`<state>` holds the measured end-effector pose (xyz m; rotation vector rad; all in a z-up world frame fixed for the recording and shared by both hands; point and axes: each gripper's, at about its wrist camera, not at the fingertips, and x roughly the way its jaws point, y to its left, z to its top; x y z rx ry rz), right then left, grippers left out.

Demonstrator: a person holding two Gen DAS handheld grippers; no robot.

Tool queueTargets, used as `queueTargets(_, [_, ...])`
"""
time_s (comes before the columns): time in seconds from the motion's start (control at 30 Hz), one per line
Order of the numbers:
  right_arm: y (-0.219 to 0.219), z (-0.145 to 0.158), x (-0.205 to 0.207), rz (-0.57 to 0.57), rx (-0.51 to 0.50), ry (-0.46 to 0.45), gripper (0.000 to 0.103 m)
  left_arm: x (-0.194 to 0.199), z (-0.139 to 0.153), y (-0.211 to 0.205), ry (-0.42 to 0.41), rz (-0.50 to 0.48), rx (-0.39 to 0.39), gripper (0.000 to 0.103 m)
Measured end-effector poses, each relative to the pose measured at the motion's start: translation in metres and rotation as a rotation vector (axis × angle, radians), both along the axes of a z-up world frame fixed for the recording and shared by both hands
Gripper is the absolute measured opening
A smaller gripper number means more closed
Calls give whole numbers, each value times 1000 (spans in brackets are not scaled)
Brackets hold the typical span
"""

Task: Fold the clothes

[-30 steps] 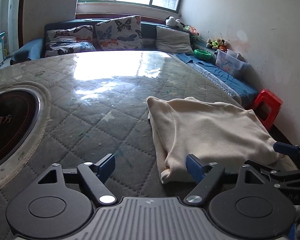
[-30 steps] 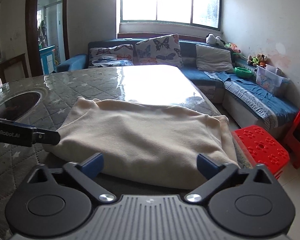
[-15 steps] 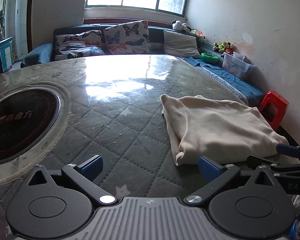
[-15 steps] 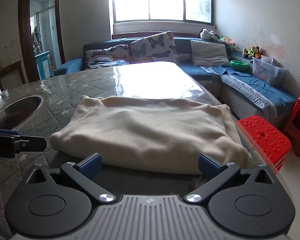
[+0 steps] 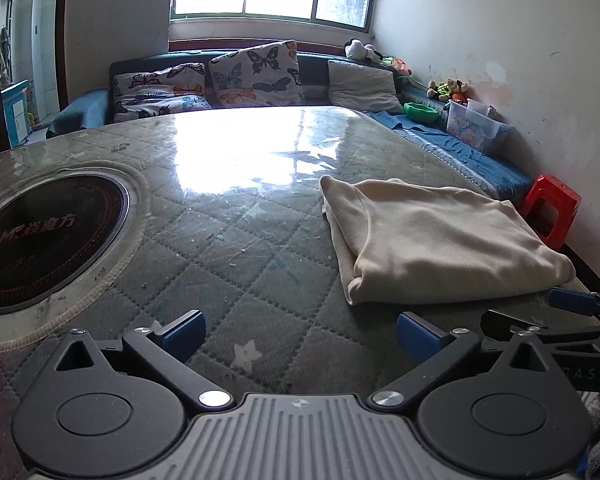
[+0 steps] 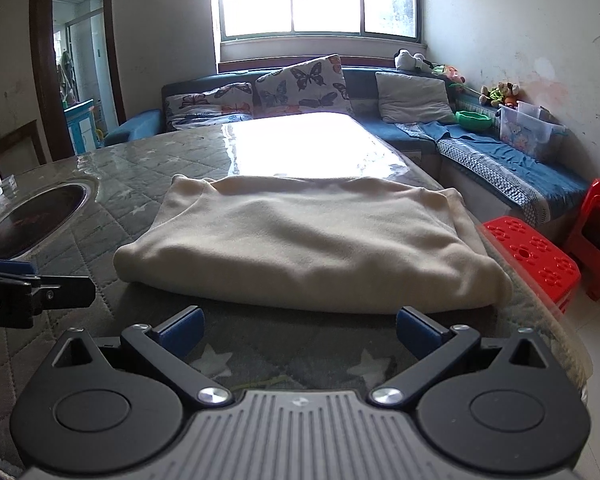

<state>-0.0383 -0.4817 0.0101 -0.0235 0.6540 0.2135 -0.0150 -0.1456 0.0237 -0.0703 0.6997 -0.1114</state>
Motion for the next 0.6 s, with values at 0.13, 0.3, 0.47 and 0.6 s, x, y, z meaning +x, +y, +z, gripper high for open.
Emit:
queueTargets(0.13, [-1, -2, -2, -13, 7, 4, 103, -6, -1, -5, -13, -13, 20, 103])
queueTargets(0.3, [-2, -4, -6, -29, 18, 11, 103, -11, -1, -7, -18, -18, 23, 103])
queueTargets(0.47, [-3, -5, -9, -38, 25, 14, 103, -13, -2, -9, -11, -13, 23, 103])
queueTargets(0.6, [-3, -7, -10, -42, 30, 17, 103, -14, -4, -10, -8, -11, 24, 103])
